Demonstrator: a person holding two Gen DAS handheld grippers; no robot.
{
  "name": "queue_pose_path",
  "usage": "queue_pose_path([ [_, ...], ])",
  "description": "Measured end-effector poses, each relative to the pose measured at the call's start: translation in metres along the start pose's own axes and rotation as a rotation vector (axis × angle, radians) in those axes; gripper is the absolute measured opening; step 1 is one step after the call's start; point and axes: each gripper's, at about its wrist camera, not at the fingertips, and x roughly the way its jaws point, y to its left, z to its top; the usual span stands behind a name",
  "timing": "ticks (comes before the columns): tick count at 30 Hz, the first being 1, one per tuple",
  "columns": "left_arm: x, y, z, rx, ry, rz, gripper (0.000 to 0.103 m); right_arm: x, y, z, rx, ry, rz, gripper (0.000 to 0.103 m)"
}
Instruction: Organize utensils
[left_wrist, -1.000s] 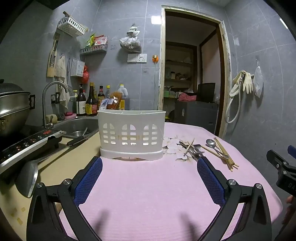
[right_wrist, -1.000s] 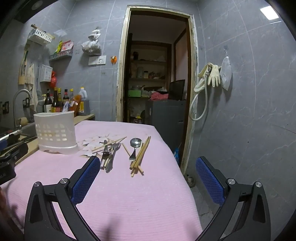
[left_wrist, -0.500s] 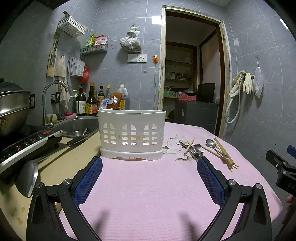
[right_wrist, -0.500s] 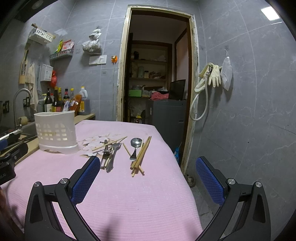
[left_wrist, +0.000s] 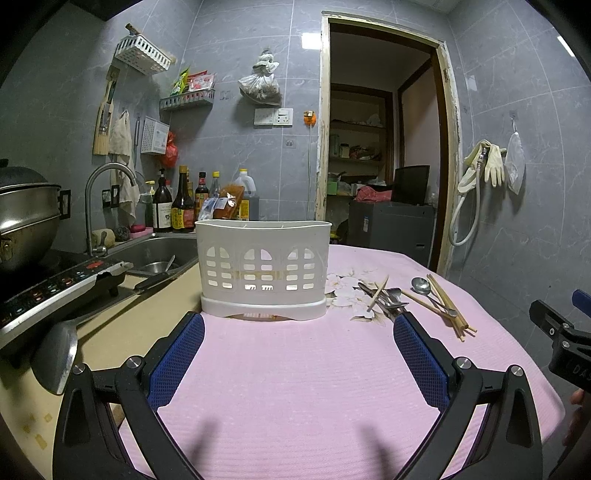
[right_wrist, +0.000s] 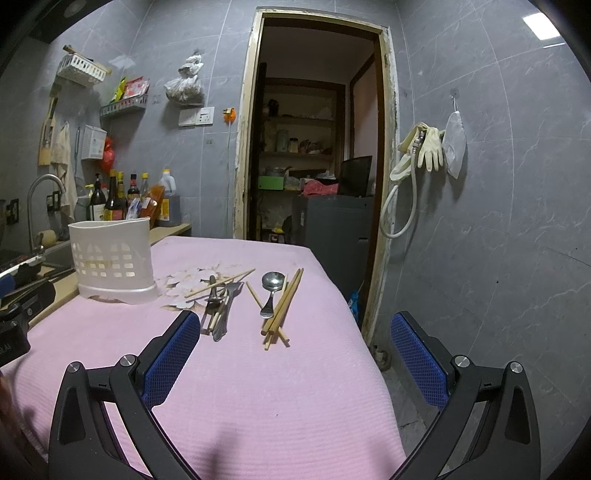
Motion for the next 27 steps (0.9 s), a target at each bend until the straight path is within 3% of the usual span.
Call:
queue_pose_path([
  [27,-0.0002,-0.0002,-0.0001,0.003,-0.001,0.001,0.100,0.0013,0.0002,-0.0001,0.001,0.004,0.002,0.103],
])
